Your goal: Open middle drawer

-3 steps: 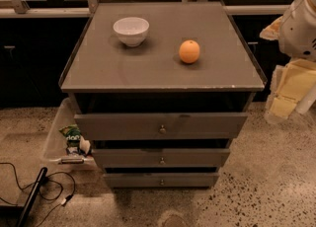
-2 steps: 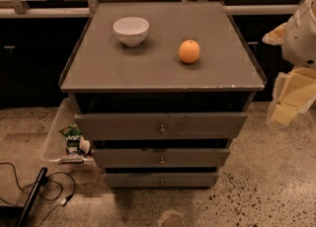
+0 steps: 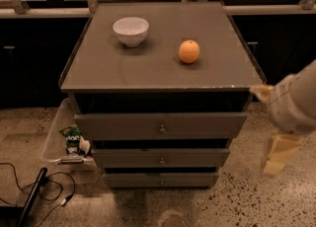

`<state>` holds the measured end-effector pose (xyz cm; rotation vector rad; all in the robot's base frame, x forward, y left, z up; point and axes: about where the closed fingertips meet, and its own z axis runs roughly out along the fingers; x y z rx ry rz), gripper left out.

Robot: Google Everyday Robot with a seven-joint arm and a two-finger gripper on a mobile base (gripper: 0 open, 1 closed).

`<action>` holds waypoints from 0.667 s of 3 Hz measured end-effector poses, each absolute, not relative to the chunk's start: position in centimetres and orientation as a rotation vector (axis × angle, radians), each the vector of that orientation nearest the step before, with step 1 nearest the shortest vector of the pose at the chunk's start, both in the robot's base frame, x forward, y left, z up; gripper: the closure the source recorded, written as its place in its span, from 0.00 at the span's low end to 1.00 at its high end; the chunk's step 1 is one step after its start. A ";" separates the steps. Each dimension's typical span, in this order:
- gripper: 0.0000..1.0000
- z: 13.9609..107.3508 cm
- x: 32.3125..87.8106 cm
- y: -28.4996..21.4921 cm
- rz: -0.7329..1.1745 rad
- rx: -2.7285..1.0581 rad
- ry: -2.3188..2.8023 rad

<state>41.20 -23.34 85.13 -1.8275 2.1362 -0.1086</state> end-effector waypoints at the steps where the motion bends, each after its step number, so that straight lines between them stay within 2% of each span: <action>1: 0.00 77.2 39.7 -23.7 -0.036 -1.906 2.068; 2: 0.00 69.3 39.1 -24.1 0.032 -1.999 1.982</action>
Offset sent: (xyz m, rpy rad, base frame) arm -0.0304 -0.0165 -0.2392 0.0672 0.0876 0.2624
